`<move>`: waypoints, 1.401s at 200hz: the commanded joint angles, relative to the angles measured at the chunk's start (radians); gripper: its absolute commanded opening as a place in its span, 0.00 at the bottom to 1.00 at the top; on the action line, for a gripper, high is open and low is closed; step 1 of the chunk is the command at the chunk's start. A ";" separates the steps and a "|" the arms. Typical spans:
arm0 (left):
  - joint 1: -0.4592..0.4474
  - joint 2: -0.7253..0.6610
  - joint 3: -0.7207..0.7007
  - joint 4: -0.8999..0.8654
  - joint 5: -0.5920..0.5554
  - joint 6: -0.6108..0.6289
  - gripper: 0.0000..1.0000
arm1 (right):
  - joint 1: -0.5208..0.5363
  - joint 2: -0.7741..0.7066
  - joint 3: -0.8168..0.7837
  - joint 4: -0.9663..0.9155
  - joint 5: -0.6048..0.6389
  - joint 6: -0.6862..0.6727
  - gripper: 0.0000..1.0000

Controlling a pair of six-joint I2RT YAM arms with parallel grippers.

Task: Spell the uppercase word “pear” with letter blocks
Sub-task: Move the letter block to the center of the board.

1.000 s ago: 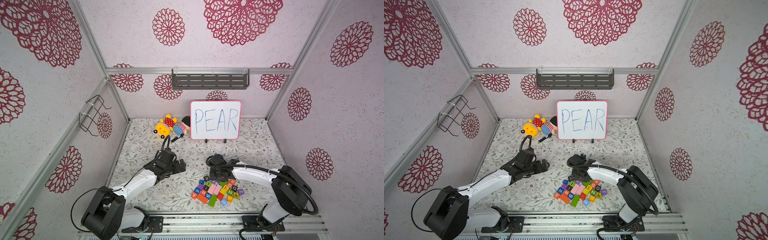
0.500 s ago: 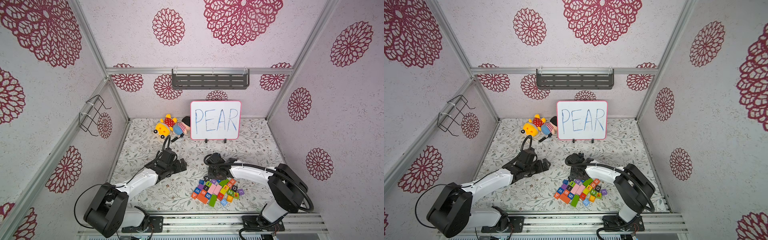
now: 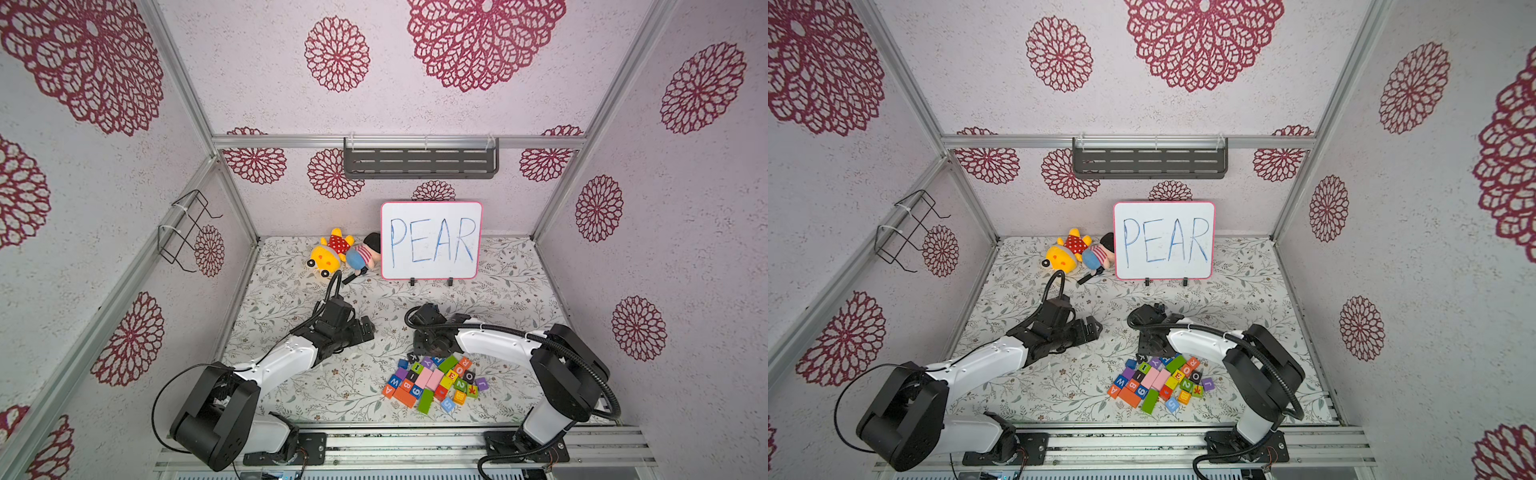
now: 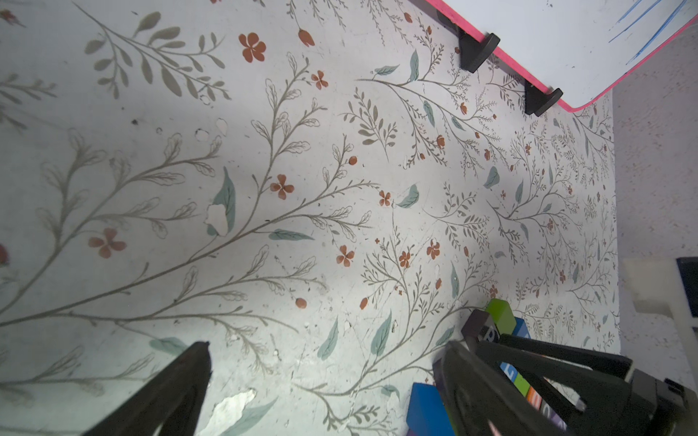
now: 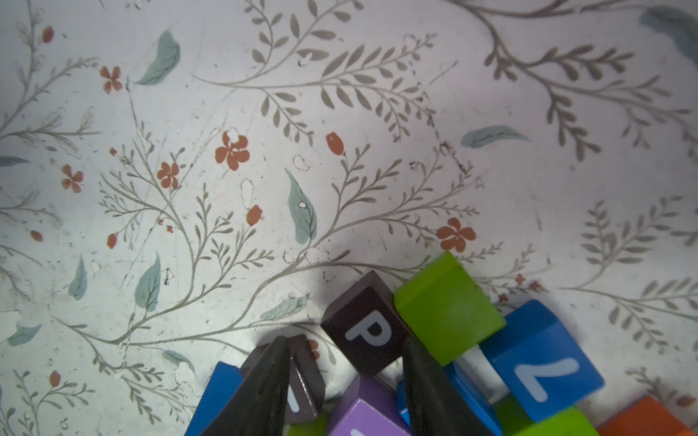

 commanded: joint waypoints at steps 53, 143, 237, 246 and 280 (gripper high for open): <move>0.003 -0.001 -0.019 0.052 0.008 -0.023 0.98 | 0.000 0.046 0.076 0.003 0.036 -0.041 0.51; 0.001 -0.011 -0.004 0.046 0.026 -0.033 0.98 | 0.006 -0.008 0.095 -0.083 0.034 0.059 0.52; -0.013 -0.031 -0.004 0.031 0.030 -0.039 0.98 | -0.018 -0.003 -0.009 0.088 -0.003 0.079 0.50; -0.014 -0.031 -0.005 0.031 0.030 -0.039 0.98 | -0.021 0.002 -0.010 0.096 -0.004 0.075 0.50; -0.017 -0.033 -0.007 0.027 0.023 -0.038 0.98 | -0.034 0.037 0.005 0.103 -0.008 0.049 0.50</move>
